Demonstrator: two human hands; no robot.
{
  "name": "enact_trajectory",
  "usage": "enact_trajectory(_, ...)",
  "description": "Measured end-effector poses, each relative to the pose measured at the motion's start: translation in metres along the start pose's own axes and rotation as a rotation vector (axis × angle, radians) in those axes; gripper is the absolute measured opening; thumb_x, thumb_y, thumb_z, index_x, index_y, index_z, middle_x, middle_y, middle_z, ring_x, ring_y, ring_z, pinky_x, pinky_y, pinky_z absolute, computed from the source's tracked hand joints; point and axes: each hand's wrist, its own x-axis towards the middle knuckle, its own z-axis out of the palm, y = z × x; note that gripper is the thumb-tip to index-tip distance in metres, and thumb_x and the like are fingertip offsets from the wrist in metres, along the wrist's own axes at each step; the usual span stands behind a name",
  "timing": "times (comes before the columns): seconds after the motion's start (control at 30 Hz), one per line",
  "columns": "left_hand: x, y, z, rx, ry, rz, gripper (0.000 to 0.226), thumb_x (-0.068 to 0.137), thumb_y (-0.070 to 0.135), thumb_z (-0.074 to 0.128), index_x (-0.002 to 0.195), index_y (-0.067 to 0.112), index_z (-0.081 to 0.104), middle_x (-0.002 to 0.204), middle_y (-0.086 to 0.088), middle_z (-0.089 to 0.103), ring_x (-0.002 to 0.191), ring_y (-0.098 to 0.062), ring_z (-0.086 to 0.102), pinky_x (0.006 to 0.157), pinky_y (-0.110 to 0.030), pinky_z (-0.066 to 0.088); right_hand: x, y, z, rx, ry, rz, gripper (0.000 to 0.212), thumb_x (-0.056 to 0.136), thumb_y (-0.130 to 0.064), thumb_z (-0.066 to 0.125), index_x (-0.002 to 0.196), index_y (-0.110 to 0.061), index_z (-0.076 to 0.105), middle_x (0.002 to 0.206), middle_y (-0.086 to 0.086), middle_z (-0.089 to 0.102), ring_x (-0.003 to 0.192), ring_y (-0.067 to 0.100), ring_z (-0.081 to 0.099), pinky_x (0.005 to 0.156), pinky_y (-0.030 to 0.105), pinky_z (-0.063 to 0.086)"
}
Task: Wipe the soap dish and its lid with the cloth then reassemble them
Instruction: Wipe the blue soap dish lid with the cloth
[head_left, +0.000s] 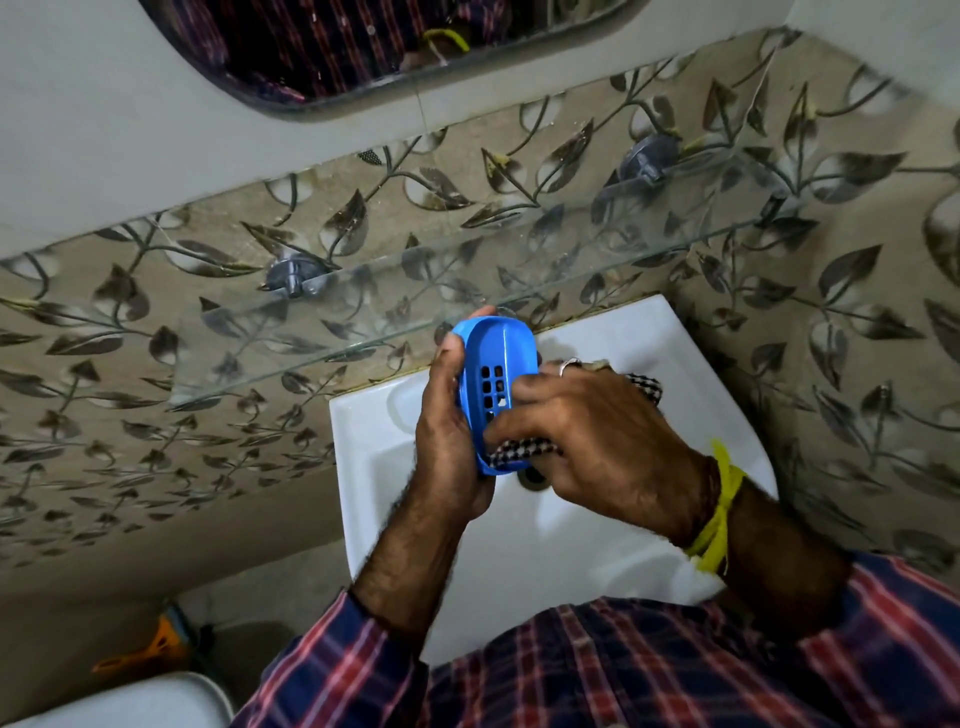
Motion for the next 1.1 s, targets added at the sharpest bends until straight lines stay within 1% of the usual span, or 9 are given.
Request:
enact_trajectory(0.1,-0.001,0.000,-0.001,0.011,-0.025,0.015,0.045,0.103,0.049,0.039,0.131,0.024,0.065,0.103,-0.013,0.074,0.086,-0.026,0.073,0.073,-0.035,0.061,0.004,-0.004,0.003,-0.075,-0.015,-0.035,0.038,0.074,-0.007,0.064,0.101,-0.033,0.072,0.085,-0.002,0.063,0.082,0.029,0.059,0.066,0.042,0.051)
enact_trajectory(0.2,-0.002,0.000,-0.001,0.011,0.000,0.048,0.044,0.101,0.050,0.041,0.126,0.025,0.068,0.099,-0.011,0.072,0.085,-0.028,0.067,0.073,-0.037,0.057,0.000,0.001,0.004,-0.115,-0.034,0.022,0.038,0.079,-0.011,0.063,0.106,-0.036,0.070,0.089,-0.004,0.064,0.086,0.027,0.059,0.071,0.039,0.049)
enact_trajectory(0.3,-0.001,0.000,0.003,0.007,0.046,0.092,0.045,0.101,0.051,0.040,0.128,0.027,0.066,0.096,-0.005,0.075,0.082,-0.022,0.072,0.071,-0.035,0.060,-0.010,0.006,0.002,0.006,0.119,0.205,0.029,0.074,-0.016,0.072,0.097,-0.034,0.071,0.086,-0.007,0.067,0.081,0.022,0.063,0.067,0.031,0.046)
enact_trajectory(0.37,0.001,0.000,0.005,0.033,0.073,0.122,0.045,0.099,0.051,0.042,0.129,0.027,0.065,0.098,-0.005,0.074,0.084,-0.023,0.070,0.072,-0.036,0.059,-0.012,0.002,0.003,0.045,0.154,0.296,0.030,0.070,-0.017,0.077,0.094,-0.034,0.071,0.083,-0.009,0.067,0.079,0.019,0.064,0.065,0.028,0.045)
enact_trajectory(0.5,0.000,-0.010,0.009,0.052,0.102,0.119,0.043,0.095,0.052,0.047,0.124,0.029,0.069,0.100,-0.012,0.071,0.091,-0.034,0.062,0.080,-0.041,0.053,-0.012,-0.008,0.015,-0.172,0.040,0.273,0.026,0.077,-0.021,0.071,0.100,-0.033,0.070,0.085,-0.005,0.063,0.081,0.021,0.061,0.069,0.034,0.048)
enact_trajectory(0.67,0.000,-0.004,0.013,0.086,0.106,0.163,0.054,0.091,0.055,0.050,0.134,0.025,0.063,0.116,-0.024,0.063,0.101,-0.041,0.055,0.091,-0.055,0.044,0.000,-0.004,0.011,-0.151,0.136,0.322,0.018,0.075,-0.021,0.069,0.091,-0.030,0.071,0.081,-0.003,0.066,0.078,0.025,0.064,0.067,0.034,0.047)
enact_trajectory(0.83,0.002,0.001,0.008,0.112,0.089,0.206,0.050,0.091,0.057,0.050,0.129,0.029,0.065,0.112,-0.014,0.067,0.093,-0.034,0.061,0.085,-0.048,0.049,-0.003,-0.010,0.018,-0.219,0.125,0.277,0.014,0.071,-0.021,0.069,0.084,-0.025,0.070,0.072,-0.001,0.063,0.069,0.026,0.061,0.060,0.031,0.041)
enact_trajectory(0.97,-0.001,-0.011,0.008,0.062,0.102,0.159,0.040,0.094,0.052,0.046,0.117,0.032,0.072,0.111,-0.010,0.071,0.098,-0.030,0.064,0.086,-0.046,0.052,0.010,0.001,0.014,-0.143,0.243,0.373,0.013,0.075,-0.026,0.067,0.088,-0.024,0.068,0.081,-0.001,0.066,0.079,0.026,0.063,0.065,0.033,0.045)
enact_trajectory(1.1,0.001,-0.004,0.003,0.047,0.084,0.137,0.044,0.099,0.050,0.042,0.127,0.025,0.066,0.104,-0.008,0.072,0.089,-0.026,0.066,0.078,-0.039,0.055,0.009,0.000,0.015,-0.121,0.201,0.310,0.017,0.068,-0.023,0.068,0.085,-0.026,0.069,0.078,-0.003,0.065,0.076,0.025,0.064,0.062,0.029,0.042)
